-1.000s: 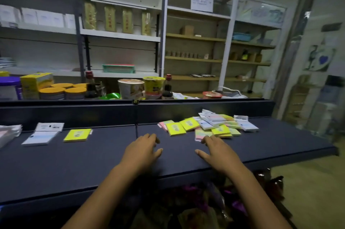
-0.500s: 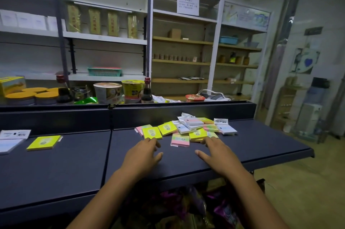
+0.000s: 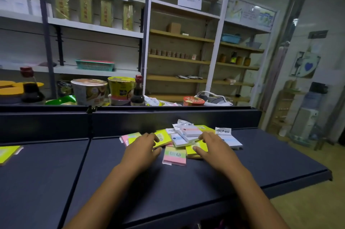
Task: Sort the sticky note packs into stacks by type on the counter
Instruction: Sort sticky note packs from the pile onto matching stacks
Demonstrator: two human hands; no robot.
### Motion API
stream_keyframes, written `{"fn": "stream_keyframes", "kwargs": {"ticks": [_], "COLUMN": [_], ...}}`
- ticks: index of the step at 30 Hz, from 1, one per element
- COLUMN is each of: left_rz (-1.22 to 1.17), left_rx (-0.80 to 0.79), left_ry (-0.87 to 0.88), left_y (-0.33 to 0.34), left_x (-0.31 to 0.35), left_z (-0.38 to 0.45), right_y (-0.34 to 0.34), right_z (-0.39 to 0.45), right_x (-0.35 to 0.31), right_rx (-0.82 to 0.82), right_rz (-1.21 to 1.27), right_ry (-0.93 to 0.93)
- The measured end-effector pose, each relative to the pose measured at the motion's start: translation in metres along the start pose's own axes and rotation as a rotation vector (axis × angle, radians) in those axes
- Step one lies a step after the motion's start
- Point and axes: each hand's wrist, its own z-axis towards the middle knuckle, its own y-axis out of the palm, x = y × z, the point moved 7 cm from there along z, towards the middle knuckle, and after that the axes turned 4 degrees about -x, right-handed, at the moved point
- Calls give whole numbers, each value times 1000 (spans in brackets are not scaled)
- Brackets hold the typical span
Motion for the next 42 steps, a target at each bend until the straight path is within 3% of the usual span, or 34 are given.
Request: {"fn": "stream_keyframes", "kwargs": {"ticks": [8,18,29,34,42], "left_rz": [-36,-113,109,102,-307], "left_rx": [21,79,-230,-143,155], "left_ry": [-50,-230,-265,-247,-156], "left_y": [24,45,52,50,23], "left_x": [-4,-25,-50,-53,-32], "left_z": [52,87,84,87,85], "right_y": [11,24,36,32,31], "right_z": [50,122,158,159,158], "right_x": [28,43,48,51,60], "right_rx": [-5,-25,32,58,50], "right_rz": [44,98,311,416,535], "right_ry": [-20,-175,-270,-283,-254]}}
